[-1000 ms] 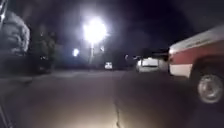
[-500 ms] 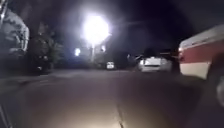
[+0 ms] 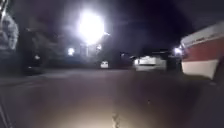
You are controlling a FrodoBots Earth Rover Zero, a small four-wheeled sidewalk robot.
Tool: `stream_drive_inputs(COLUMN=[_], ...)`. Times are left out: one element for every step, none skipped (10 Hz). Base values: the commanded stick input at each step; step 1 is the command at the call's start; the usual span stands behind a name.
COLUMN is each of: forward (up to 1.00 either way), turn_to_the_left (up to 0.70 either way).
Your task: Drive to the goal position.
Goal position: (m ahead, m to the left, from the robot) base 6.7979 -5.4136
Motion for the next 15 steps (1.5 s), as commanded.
stream_drive_inputs(forward=[0.70, 0.70, 0.70, 0.70, 0.70, 0.70, 0.70, 0.70, 0.70, 0.70, 0.70, 0.70, 0.70, 0.70, 0.70], turn_to_the_left=[-0.35, -0.35, -0.35, -0.35, -0.35, -0.35, -0.35, -0.35, -0.35, 0.00, 0.00, 0.00, 0.00, 0.00, 0.00])
